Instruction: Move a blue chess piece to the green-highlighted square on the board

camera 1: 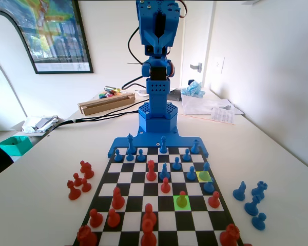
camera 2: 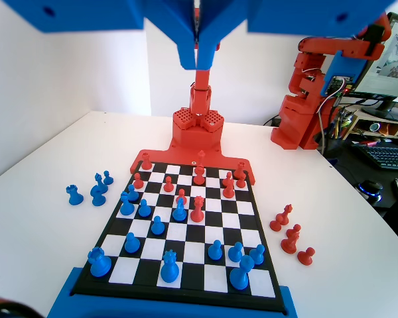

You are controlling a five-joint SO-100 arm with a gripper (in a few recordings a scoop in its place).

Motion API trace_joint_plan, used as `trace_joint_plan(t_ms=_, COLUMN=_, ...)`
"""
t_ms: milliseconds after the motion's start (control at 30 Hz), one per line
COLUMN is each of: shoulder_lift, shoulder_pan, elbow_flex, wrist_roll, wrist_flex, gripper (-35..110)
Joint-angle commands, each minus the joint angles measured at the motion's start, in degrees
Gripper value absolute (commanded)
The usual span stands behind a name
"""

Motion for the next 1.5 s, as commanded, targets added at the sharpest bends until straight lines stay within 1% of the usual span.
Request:
trace_joint_plan(t_ms=0, shoulder_lift=1.1, shoulder_pan=0.1, elbow_flex=-0.4, wrist_roll=-0.4, wrist_flex=-1.0, gripper=1)
trace_joint_plan(t_ms=867, shoulder_lift=1.1, shoulder_pan=0.1, elbow_flex=-0.4, wrist_roll=-0.4, wrist_flex=-1.0, gripper=1)
trace_joint_plan(t_ms=1133, shoulder_lift=1.1, shoulder_pan=-0.8, elbow_flex=-0.4, wrist_roll=-0.4, wrist_flex=-1.0, gripper=9)
trace_joint_plan(t_ms=1267, shoulder_lift=1.1, shoulder_pan=-1.0, elbow_flex=-0.4, wrist_roll=-0.4, wrist_flex=-1.0, gripper=6)
trace_joint_plan(t_ms=1333, shoulder_lift=1.1, shoulder_pan=-1.1, elbow_flex=-0.5, wrist_roll=-0.5, wrist_flex=-1.1, gripper=1)
trace_joint_plan(t_ms=1467, shoulder_lift=-0.4, shoulder_pan=-1.5, elbow_flex=-2.1, wrist_roll=-0.1, wrist_flex=-1.3, gripper=1)
